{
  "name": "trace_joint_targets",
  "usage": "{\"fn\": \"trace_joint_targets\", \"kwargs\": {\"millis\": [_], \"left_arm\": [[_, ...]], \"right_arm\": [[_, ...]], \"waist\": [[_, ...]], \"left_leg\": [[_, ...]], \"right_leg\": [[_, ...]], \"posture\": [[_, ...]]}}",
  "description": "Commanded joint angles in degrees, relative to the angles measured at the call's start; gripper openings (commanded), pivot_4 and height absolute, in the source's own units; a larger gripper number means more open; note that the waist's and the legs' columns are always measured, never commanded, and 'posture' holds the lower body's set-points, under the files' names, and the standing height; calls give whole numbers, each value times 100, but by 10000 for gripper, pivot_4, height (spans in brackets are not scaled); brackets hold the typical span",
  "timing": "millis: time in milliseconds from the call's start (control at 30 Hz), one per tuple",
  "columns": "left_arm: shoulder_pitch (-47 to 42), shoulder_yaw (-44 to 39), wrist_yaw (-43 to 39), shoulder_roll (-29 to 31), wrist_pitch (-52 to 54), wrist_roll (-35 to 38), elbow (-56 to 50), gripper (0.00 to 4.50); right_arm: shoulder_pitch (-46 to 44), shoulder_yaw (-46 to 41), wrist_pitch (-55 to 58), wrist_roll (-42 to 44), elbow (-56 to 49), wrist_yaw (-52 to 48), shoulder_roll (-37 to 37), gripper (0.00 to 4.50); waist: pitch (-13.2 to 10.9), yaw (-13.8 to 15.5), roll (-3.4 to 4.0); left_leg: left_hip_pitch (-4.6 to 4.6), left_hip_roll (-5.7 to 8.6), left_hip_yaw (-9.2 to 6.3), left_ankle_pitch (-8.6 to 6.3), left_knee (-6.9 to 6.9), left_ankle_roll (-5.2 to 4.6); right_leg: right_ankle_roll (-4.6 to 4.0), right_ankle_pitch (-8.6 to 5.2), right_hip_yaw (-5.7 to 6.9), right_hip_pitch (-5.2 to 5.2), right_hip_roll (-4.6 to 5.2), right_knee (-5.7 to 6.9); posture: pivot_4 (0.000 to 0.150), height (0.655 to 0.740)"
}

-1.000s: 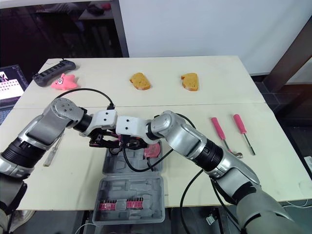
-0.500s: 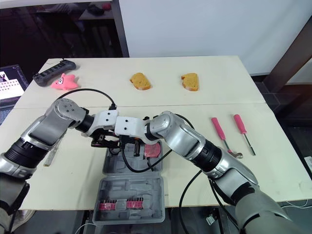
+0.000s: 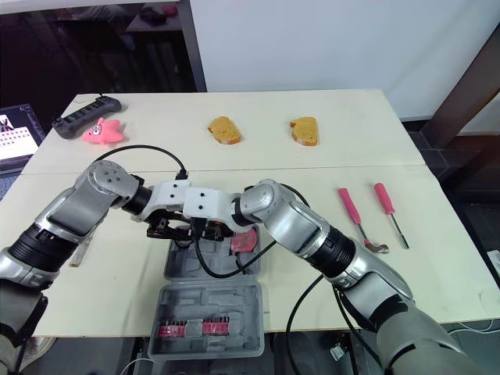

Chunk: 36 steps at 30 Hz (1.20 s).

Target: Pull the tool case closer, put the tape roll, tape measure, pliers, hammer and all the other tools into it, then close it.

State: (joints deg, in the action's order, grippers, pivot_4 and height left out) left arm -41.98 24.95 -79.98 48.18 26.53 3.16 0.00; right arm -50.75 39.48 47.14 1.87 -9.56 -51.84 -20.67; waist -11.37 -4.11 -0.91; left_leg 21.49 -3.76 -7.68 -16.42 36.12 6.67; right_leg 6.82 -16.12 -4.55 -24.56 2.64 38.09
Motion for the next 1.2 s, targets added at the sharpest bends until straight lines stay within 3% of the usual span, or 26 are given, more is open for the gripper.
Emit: {"fn": "trace_joint_targets", "kwargs": {"millis": [33,600,767,1200], "left_arm": [[-71,-243,-40,7,-77,90,-249,23702],[-95,-292,-83,1,-57,187,-338,23702],[-99,-286,-73,-11,-55,170,-315,23702],[-90,-356,-13,-105,-233,204,-176,23702]], "right_arm": [[-80,-110,-102,2,-31,-51,88,22562],[35,-36,-230,-149,177,-133,77,22562],[46,-39,-252,-191,205,-158,86,10261],[93,-62,-248,-209,165,-202,47,10258]], "waist": [[0,0,0],[0,-2,0],[0,-3,0],[0,-1,0]], "left_leg": [[0,0,0,0,0,0],[0,0,0,2,0,4],[0,0,0,2,0,4],[-1,0,0,3,1,5]], "right_leg": [[0,0,0,0,0,0],[0,0,0,0,0,1],[0,0,0,0,0,2],[0,0,0,0,0,2]], "posture": [[1500,7400],[1500,7400],[1500,7400],[1500,7400]]}}
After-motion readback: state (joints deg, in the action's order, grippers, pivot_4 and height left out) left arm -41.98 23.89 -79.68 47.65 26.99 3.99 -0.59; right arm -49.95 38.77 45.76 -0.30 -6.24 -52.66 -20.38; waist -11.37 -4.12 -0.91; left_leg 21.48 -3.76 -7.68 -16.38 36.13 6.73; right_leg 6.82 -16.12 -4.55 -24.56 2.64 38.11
